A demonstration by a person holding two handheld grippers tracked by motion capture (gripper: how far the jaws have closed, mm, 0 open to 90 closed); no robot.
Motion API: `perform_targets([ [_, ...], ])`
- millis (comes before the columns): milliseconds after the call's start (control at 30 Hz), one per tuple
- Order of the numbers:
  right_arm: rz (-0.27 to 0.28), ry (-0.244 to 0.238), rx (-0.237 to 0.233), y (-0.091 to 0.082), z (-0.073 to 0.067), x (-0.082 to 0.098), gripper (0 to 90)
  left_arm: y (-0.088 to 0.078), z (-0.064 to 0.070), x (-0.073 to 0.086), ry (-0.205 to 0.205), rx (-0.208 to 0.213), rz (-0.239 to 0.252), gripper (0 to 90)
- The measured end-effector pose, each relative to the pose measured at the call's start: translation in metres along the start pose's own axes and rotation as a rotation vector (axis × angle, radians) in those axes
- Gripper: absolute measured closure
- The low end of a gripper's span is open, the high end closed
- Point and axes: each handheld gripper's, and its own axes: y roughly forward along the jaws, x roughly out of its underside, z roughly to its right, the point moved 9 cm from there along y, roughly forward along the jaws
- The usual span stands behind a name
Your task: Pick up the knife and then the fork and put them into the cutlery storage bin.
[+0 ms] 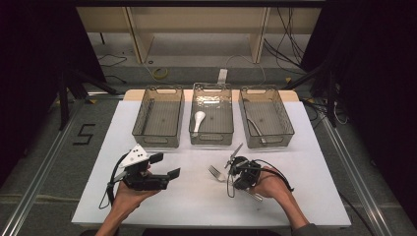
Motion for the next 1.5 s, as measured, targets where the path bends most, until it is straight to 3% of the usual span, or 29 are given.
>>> perform_targets([
  [300,0.07,0.044,-0.013,-0.015,0.007,-0.002,85.1,0.0,-0.001,0.0,-0.004,0.001,0.002,15.5],
  [467,0.131,0.073,-0.014,-0.03,0.018,-0.004,85.1,0.0,-0.001,-0.001,-0.006,0.0,0.004,15.5],
  [900,0.29,0.195,0.022,-0.073,0.067,-0.019,85.1,0.0,-0.001,0.0,-0.006,0.0,0.004,15.5],
  [1167,0.336,0.257,0.03,-0.088,0.099,-0.038,85.1,-0.001,-0.002,-0.001,-0.007,-0.001,0.006,15.5],
  [1500,0.362,0.302,0.055,-0.107,0.122,-0.049,85.1,-0.001,-0.002,-0.001,-0.006,-0.002,0.01,15.5],
])
